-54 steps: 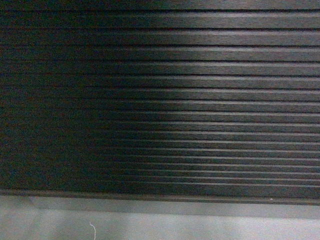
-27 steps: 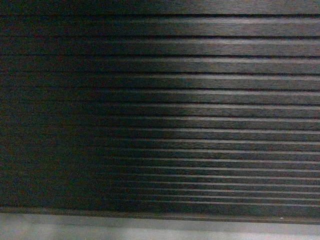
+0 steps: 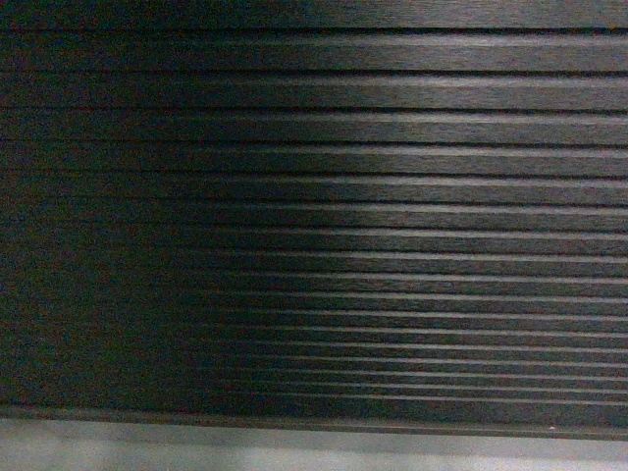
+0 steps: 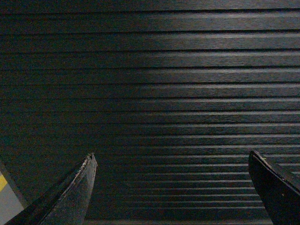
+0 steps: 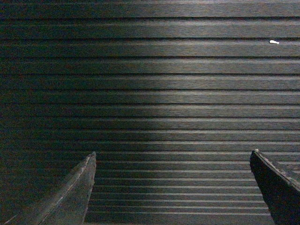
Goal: Place dark red mango on scale at checkout
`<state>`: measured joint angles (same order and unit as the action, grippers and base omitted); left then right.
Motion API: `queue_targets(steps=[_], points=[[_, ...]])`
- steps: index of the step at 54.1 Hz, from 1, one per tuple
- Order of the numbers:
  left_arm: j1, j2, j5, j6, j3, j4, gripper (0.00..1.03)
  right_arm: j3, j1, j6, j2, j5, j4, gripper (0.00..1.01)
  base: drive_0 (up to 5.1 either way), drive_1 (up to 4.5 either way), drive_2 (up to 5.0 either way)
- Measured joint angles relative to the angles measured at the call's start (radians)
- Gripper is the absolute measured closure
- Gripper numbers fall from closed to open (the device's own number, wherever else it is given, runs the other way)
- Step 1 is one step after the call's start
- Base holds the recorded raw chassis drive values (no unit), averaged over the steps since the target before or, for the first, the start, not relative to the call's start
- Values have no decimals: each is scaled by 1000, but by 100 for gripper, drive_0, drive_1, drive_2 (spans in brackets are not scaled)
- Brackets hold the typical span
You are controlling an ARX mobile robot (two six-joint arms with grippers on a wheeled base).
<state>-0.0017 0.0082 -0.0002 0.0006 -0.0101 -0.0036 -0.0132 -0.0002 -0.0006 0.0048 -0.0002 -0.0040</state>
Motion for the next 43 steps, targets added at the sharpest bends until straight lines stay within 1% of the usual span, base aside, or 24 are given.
queue_targets(steps=[43], points=[[0,0,-1,0,0,0,5,0,0,-1,0,0,0,3,0,0,0]])
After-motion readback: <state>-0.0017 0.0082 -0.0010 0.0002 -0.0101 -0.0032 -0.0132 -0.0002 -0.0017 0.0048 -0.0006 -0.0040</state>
